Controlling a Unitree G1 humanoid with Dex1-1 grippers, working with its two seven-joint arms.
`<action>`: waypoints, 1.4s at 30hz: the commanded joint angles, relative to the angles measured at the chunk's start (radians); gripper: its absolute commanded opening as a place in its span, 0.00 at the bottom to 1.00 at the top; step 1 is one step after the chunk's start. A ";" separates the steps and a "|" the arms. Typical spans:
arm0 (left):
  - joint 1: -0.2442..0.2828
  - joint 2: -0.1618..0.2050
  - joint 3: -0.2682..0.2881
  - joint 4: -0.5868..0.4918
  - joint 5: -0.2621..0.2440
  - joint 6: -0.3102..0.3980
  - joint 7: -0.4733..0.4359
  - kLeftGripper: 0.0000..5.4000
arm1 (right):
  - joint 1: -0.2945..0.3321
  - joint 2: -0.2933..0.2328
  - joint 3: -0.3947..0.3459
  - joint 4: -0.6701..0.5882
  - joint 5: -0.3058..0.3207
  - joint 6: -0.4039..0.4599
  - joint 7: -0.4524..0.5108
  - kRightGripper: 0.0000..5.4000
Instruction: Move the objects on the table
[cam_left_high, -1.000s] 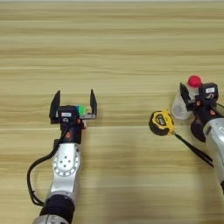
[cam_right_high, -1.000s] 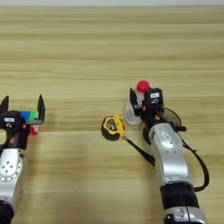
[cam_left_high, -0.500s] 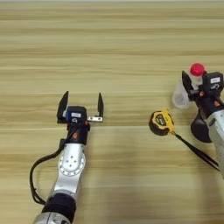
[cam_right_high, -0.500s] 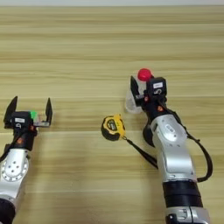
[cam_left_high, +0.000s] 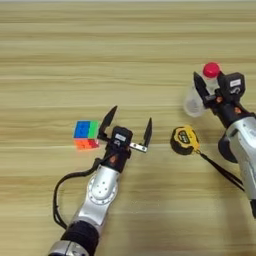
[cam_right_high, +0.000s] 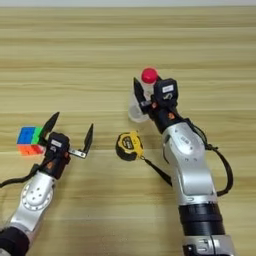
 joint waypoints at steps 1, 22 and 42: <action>-0.024 -0.034 -0.040 0.029 0.033 -0.005 0.003 1.00 | -0.040 0.020 0.034 -0.058 0.017 0.011 0.018 0.42; -0.036 -0.019 -0.062 0.066 0.033 -0.015 0.006 1.00 | -0.003 0.115 0.233 -0.092 0.001 0.037 0.051 0.41; -0.010 -0.010 -0.054 -0.005 0.023 -0.017 0.010 1.00 | 0.047 0.145 0.314 0.007 -0.025 0.014 0.079 0.40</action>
